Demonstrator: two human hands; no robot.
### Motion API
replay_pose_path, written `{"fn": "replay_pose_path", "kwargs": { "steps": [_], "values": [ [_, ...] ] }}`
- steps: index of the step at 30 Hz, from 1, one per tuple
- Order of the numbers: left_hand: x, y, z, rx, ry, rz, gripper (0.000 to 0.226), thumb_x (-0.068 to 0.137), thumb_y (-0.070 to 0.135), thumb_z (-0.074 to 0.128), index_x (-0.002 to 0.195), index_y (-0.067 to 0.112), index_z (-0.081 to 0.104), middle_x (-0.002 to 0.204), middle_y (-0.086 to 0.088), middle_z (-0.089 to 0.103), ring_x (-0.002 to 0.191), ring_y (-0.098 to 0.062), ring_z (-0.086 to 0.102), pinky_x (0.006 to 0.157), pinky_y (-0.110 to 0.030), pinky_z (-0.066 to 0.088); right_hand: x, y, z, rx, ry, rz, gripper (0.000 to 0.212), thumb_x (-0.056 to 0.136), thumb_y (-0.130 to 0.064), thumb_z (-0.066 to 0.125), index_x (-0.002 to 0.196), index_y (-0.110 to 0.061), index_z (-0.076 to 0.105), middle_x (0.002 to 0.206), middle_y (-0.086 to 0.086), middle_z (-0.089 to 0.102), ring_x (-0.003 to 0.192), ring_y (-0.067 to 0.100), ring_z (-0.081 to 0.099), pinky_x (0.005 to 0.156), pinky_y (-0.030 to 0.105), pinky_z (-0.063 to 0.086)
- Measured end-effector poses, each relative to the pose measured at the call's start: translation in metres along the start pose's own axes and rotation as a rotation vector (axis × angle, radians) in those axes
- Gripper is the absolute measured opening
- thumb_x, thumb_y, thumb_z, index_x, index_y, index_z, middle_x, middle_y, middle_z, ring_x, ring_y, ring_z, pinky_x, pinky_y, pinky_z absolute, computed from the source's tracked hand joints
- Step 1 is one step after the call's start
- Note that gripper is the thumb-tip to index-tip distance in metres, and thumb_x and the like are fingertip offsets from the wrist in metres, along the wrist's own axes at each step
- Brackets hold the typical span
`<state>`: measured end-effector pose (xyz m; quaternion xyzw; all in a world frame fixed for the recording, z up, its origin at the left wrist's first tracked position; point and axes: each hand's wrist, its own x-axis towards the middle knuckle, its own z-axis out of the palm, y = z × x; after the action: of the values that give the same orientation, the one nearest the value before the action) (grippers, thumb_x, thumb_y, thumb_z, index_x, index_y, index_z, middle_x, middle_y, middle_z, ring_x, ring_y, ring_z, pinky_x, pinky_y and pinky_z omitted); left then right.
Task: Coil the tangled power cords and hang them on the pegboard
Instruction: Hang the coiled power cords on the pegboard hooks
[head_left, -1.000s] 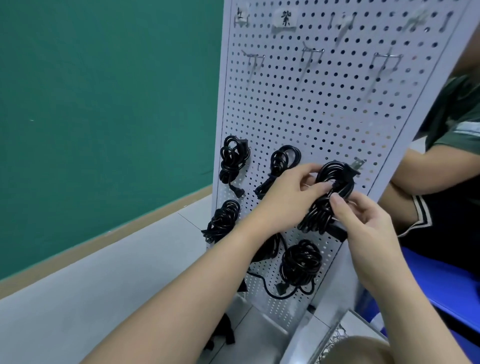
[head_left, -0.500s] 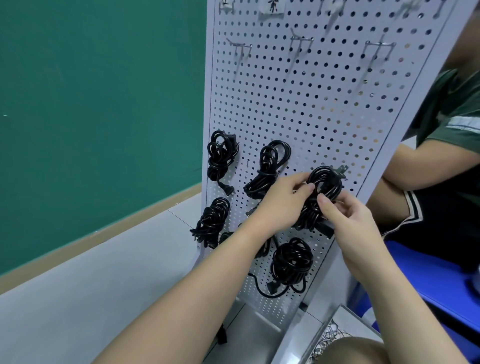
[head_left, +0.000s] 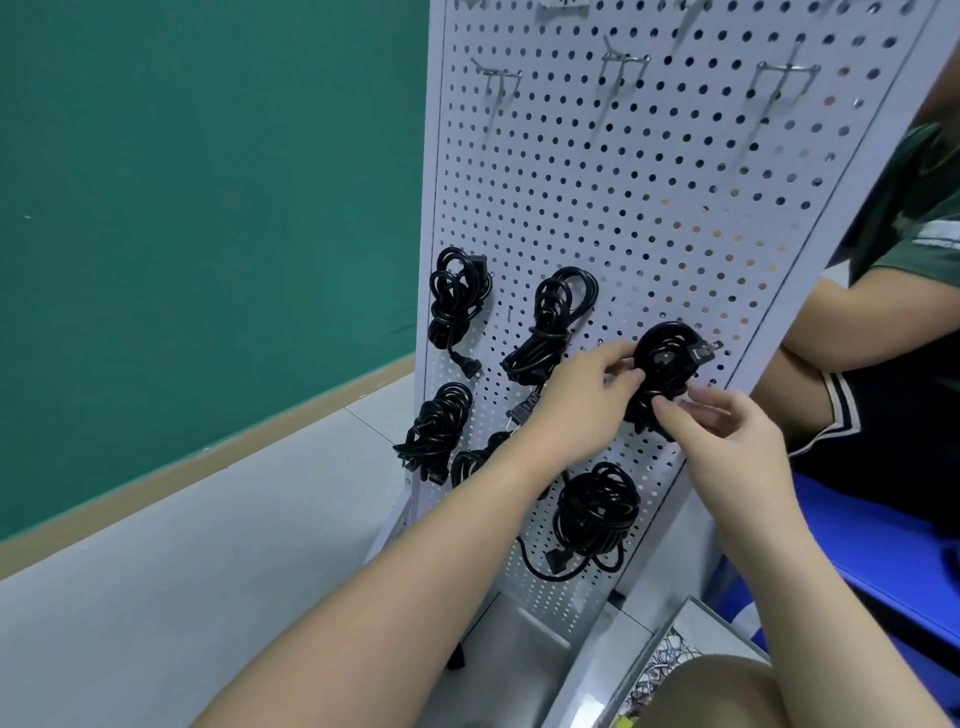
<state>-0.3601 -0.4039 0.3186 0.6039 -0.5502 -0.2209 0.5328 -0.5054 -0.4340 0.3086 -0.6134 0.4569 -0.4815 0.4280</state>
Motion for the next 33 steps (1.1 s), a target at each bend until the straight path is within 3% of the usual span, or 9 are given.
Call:
{"fn": "replay_pose_path", "kwargs": {
  "steps": [3,6,10,14,22,24,27,31,33],
  "values": [
    [-0.012,0.000,-0.011,0.013,0.000,0.002,0.039,0.107,0.026,0.053,0.145,0.024,0.057,0.132,0.006,0.064,0.105,-0.004,0.061,0.085,-0.006,0.040,-0.020,-0.009,-0.002,-0.040,0.102,-0.023,0.033,0.092,-0.029,0.076,0.119,-0.015,0.063,0.108,0.004,0.069,0.090,0.013,0.065,0.064,0.025,0.044],
    [-0.033,-0.007,-0.033,-0.023,0.064,-0.004,0.029,0.107,0.030,0.053,0.131,0.023,0.066,0.117,0.012,0.070,0.100,-0.001,0.064,0.080,-0.006,0.045,-0.051,-0.024,0.011,0.064,0.081,-0.139,0.014,0.095,-0.022,0.072,0.105,-0.014,0.065,0.094,0.006,0.073,0.088,0.021,0.073,0.070,0.025,0.054],
    [-0.071,-0.044,-0.076,-0.148,0.284,-0.065,0.022,0.106,0.027,0.053,0.104,0.021,0.074,0.086,0.007,0.074,0.080,-0.008,0.067,0.077,-0.028,0.055,-0.096,-0.018,0.066,0.203,-0.332,-0.198,0.007,0.096,-0.006,0.066,0.103,-0.008,0.065,0.090,0.012,0.075,0.082,0.023,0.076,0.075,0.030,0.061],
    [-0.117,-0.115,-0.131,-0.196,0.471,-0.289,0.025,0.106,0.019,0.050,0.096,0.016,0.073,0.080,0.002,0.071,0.068,-0.008,0.060,0.064,-0.020,0.048,-0.118,0.033,0.133,0.178,-0.685,0.062,0.009,0.098,-0.001,0.063,0.105,-0.003,0.068,0.091,0.017,0.076,0.080,0.031,0.074,0.071,0.032,0.060],
    [-0.231,-0.292,-0.161,-0.204,0.530,-0.860,0.023,0.103,0.019,0.052,0.093,0.011,0.070,0.084,-0.004,0.068,0.069,-0.017,0.058,0.062,-0.026,0.044,-0.173,0.226,0.217,-0.174,-0.708,0.584,0.011,0.100,-0.010,0.062,0.102,-0.013,0.072,0.101,0.013,0.075,0.090,0.024,0.072,0.084,0.042,0.059],
    [-0.253,-0.332,-0.146,-0.265,0.504,-0.987,0.020,0.102,0.017,0.053,0.098,0.007,0.069,0.084,-0.004,0.066,0.069,-0.018,0.058,0.062,-0.026,0.044,-0.186,0.263,0.228,-0.316,-0.732,0.575,0.014,0.098,-0.014,0.063,0.109,-0.014,0.072,0.104,0.005,0.073,0.097,0.020,0.068,0.092,0.042,0.057],
    [-0.265,-0.381,-0.118,-0.377,0.460,-1.114,0.015,0.102,0.014,0.053,0.103,0.006,0.066,0.089,-0.005,0.065,0.066,-0.017,0.058,0.059,-0.024,0.047,-0.186,0.290,0.251,-0.402,-0.683,0.493,0.014,0.097,-0.015,0.064,0.110,-0.021,0.062,0.099,-0.006,0.066,0.094,0.016,0.063,0.085,0.031,0.046],
    [-0.249,-0.423,-0.087,-0.489,0.476,-1.133,0.020,0.105,0.011,0.048,0.091,0.021,0.057,0.087,-0.004,0.056,0.075,-0.021,0.053,0.062,-0.025,0.046,-0.166,0.313,0.281,-0.486,-0.772,0.366,0.027,0.096,-0.014,0.065,0.115,-0.030,0.052,0.101,-0.013,0.060,0.093,0.008,0.060,0.082,0.025,0.042],
    [-0.237,-0.436,-0.077,-0.510,0.479,-1.137,0.015,0.105,0.010,0.047,0.099,0.019,0.057,0.089,-0.008,0.056,0.077,-0.019,0.051,0.061,-0.028,0.044,-0.159,0.324,0.287,-0.543,-0.863,0.348,0.029,0.096,-0.017,0.067,0.118,-0.030,0.054,0.099,-0.018,0.060,0.091,0.002,0.059,0.079,0.020,0.042]
  ]
}}
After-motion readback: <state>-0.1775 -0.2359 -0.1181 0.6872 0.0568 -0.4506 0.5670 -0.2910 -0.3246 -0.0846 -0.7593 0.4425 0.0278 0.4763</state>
